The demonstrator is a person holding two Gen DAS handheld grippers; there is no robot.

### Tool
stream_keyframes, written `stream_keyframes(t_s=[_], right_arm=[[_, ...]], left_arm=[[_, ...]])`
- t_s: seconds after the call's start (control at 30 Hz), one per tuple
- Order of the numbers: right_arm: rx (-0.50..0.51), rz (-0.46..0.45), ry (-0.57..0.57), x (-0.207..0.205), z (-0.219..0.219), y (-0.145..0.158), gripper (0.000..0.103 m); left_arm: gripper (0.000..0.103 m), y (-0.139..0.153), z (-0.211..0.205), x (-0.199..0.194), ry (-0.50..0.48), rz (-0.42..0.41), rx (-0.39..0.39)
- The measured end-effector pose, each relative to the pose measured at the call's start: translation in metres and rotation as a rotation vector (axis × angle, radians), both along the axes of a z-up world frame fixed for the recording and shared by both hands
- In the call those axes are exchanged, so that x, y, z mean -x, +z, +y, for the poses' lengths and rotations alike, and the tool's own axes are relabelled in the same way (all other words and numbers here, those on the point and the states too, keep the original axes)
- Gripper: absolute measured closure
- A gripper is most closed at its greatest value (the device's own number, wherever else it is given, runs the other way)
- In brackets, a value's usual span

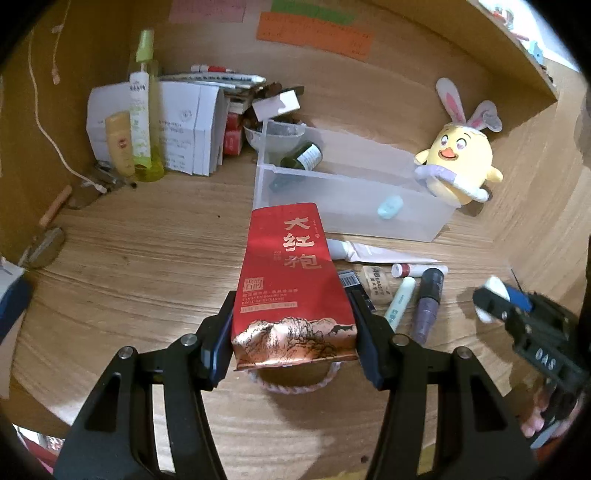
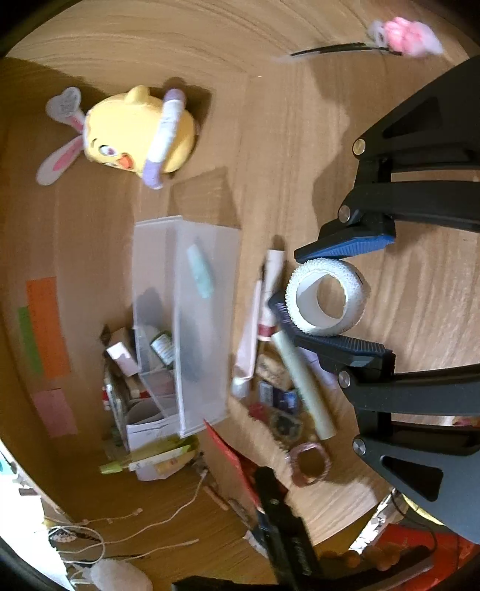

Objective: Organize objects
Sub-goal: 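Lift both items over the clear box and release them inside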

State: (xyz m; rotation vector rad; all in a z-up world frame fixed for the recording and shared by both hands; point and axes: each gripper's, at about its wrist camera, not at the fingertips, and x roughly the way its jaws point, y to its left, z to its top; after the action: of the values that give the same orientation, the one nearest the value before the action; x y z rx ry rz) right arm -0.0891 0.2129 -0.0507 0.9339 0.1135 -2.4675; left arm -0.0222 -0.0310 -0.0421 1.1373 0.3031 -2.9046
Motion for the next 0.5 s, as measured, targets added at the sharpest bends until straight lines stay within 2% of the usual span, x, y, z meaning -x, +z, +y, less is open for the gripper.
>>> stream_keyframes(t_s=[0.27,0.5], right_arm=[[0.002,0.092,0.005,0.008,-0.006,0.022,0.068],[0.005,0.178,0.005,0.022,-0.010,0.047,0.068]], left_arm=[[0.046,0.023,0.000,-0.010,0.004,0.062,0.024],[0.046,0.044,0.003,-0.004,0.001,0.127,0.036]])
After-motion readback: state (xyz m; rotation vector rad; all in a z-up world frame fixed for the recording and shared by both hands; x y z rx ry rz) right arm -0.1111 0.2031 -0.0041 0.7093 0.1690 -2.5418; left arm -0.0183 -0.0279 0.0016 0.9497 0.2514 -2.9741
